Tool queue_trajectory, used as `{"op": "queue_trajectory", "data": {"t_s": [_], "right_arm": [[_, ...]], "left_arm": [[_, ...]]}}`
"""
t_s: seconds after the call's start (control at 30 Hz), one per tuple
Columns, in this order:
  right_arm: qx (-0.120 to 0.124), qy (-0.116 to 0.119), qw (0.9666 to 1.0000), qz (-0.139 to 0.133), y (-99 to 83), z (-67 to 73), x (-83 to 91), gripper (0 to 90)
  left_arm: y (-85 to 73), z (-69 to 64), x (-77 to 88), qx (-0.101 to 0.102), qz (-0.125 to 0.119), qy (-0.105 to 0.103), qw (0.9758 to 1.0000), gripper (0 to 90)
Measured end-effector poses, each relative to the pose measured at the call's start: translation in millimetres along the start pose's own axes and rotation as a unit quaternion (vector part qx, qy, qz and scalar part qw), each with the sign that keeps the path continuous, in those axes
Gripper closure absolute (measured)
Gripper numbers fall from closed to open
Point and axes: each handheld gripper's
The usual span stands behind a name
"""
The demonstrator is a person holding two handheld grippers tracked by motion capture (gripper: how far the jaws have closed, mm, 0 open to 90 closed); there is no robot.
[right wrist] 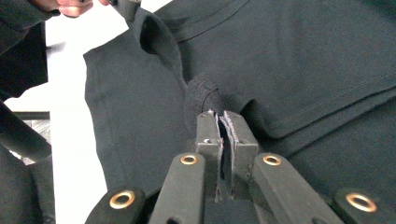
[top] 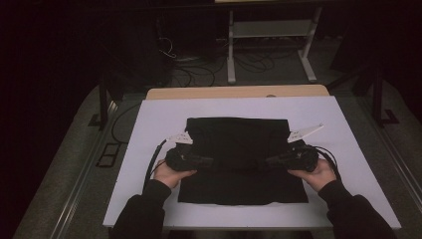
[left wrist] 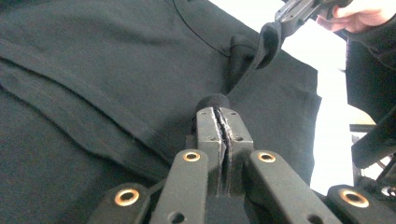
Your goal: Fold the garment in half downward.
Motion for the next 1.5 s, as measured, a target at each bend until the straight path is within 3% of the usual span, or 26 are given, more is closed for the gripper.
{"op": "queue_trajectory", "data": {"t_s": [0.77,1.5], "right_arm": [[-0.005,0.012,0.9998,0.012,-17.8,16.4,0.5,84.4],[0.001,0.028,0.9994,0.021,-32.8,31.6,9.8,84.4]], "left_arm": [[-19.4,-23.0,-6.1,-0.003,0.038,-0.035,0.9986,86.8],[-32.0,-33.7,3.5,-0.004,0.048,-0.039,0.998,86.7]]}}
Point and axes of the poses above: each handheld gripper's, and its own axes: x roughly backward along the jaws, y roughly out of its top, z roughly to its left, and after that the axes turned 4 degrees about z, right-handed
